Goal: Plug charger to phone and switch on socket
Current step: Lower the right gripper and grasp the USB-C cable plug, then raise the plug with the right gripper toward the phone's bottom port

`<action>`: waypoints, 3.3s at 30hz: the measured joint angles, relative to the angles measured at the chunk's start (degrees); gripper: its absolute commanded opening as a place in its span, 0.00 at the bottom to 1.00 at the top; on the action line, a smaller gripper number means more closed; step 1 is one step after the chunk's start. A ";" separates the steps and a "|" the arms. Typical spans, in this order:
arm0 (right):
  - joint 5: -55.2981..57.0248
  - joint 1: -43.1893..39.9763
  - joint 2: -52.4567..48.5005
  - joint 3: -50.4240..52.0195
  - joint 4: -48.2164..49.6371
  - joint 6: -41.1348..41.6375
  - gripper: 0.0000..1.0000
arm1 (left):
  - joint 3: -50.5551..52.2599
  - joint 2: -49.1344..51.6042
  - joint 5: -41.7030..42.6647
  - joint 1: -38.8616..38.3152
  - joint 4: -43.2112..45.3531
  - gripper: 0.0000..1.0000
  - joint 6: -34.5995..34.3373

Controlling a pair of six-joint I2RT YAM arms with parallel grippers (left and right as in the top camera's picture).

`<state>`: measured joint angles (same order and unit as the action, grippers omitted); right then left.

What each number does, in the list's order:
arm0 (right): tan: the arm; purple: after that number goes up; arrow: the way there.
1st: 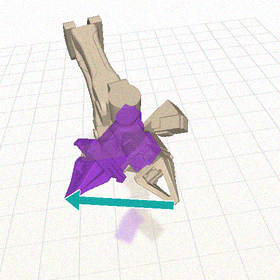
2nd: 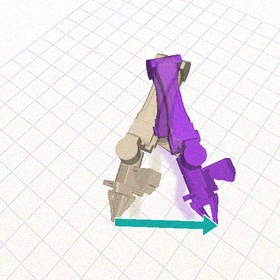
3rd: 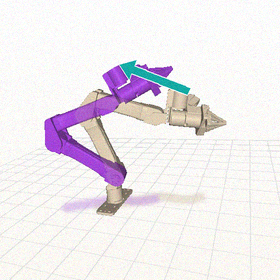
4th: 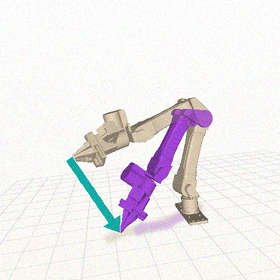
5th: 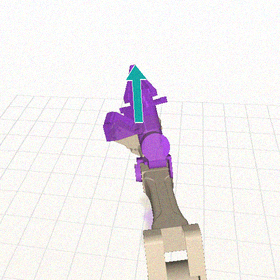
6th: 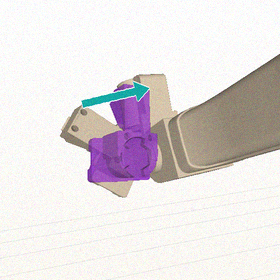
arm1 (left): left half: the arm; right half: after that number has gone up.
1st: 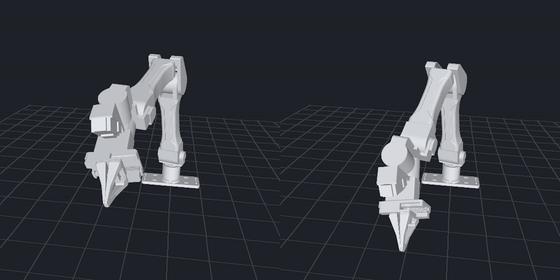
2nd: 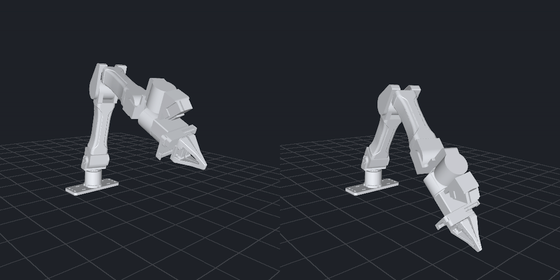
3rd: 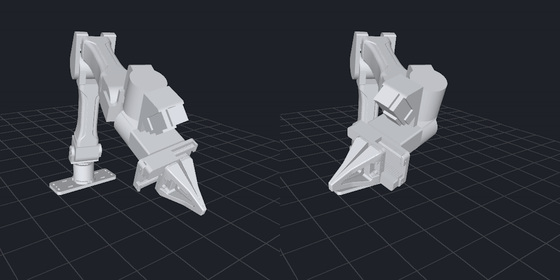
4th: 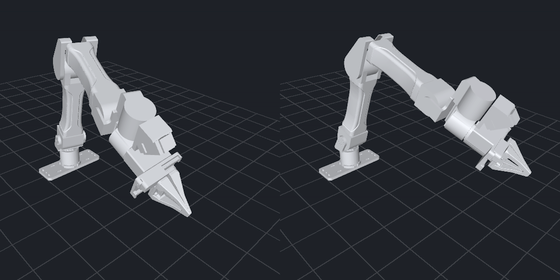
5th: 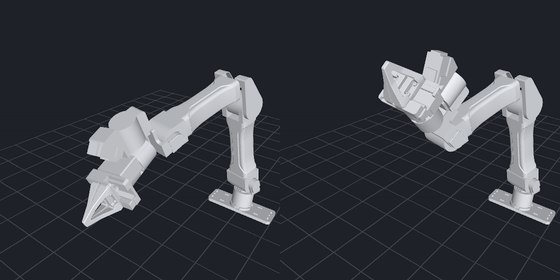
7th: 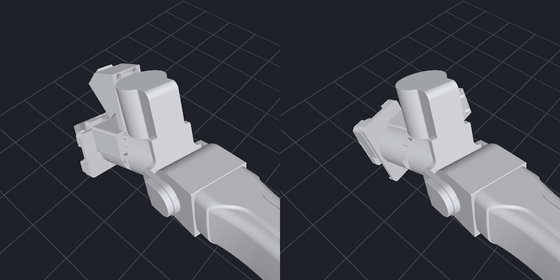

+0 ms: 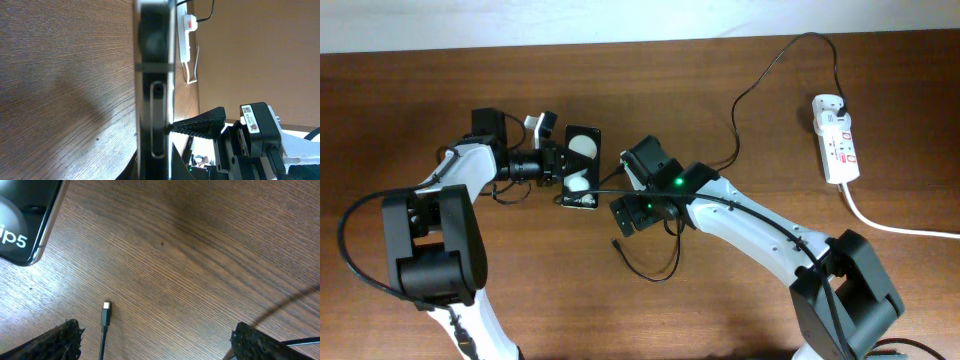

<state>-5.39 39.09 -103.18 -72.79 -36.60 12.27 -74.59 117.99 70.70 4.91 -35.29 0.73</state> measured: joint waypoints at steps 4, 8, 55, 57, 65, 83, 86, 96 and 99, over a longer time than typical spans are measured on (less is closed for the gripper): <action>0.00 0.00 0.00 0.00 0.00 -0.02 0.99 | 0.00 0.00 0.04 0.00 0.00 0.00 0.00; 0.02 0.00 0.00 0.00 0.00 -0.02 0.99 | 0.00 0.00 0.04 0.00 0.00 0.00 0.02; 3.96 13.16 -7.37 5.42 5.40 -0.02 0.37 | 0.00 0.00 0.04 0.00 0.00 0.00 0.22; 4.04 13.16 -7.41 5.42 5.84 -0.04 0.30 | 0.00 0.00 0.04 0.00 0.00 0.00 0.22; 4.09 13.14 -7.52 5.42 5.86 2.21 0.04 | 0.00 0.00 0.04 0.00 0.00 0.00 0.37; -11.87 11.61 6.36 22.47 45.48 21.03 0.04 | 0.50 0.00 15.43 5.68 -10.34 0.00 18.69; -12.09 11.63 6.32 25.79 49.96 22.40 0.04 | 0.55 0.00 15.98 5.68 -10.14 0.00 19.06; -12.07 11.63 6.32 25.81 52.92 23.74 0.04 | 0.55 0.00 16.33 4.22 -9.70 0.00 18.12; -11.41 11.63 6.32 25.81 52.98 23.82 0.04 | 0.57 0.00 16.35 3.50 -8.24 0.00 16.11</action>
<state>-16.80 50.72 -96.86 -46.98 16.38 36.10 -74.02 117.99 87.05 8.40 -43.53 16.84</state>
